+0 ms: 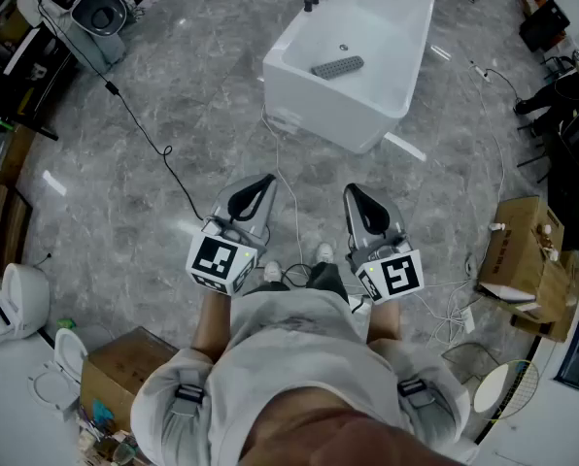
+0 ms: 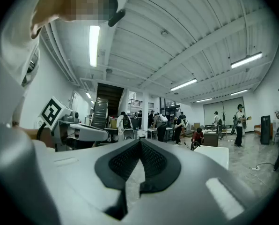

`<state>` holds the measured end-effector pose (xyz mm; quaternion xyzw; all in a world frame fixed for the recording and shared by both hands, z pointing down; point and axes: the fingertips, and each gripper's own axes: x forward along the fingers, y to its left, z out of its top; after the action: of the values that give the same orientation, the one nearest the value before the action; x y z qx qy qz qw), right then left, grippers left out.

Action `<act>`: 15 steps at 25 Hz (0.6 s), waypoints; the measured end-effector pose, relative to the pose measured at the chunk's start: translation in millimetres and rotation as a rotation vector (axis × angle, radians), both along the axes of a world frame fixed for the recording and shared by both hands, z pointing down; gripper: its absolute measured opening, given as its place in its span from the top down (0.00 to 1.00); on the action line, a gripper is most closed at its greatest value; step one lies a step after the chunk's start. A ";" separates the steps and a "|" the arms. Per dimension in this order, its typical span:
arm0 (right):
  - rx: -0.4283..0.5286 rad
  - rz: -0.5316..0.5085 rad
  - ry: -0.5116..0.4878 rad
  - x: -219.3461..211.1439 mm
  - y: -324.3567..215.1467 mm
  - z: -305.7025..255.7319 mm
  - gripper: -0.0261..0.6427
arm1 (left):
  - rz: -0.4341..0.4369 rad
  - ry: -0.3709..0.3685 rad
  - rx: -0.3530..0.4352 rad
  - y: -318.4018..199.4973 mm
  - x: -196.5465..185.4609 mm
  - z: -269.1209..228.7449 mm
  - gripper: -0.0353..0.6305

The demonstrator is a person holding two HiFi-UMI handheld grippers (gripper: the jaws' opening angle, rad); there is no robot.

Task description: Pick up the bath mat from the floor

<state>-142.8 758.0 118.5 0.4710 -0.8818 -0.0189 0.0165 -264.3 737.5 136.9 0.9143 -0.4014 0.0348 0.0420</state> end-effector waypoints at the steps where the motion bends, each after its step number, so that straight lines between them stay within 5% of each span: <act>1: -0.006 0.001 -0.001 -6.1 3.6 -0.6 0.96 | -0.001 0.002 -0.001 4.1 -5.5 -0.2 0.94; 15: -0.023 0.089 0.009 -49.6 8.6 -4.0 0.96 | 0.078 -0.003 0.022 6.8 -37.4 -4.9 0.94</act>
<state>-192.5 766.6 114.4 0.5093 -0.8601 -0.0101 0.0265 -301.8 744.3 132.0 0.9296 -0.3659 0.0335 0.0300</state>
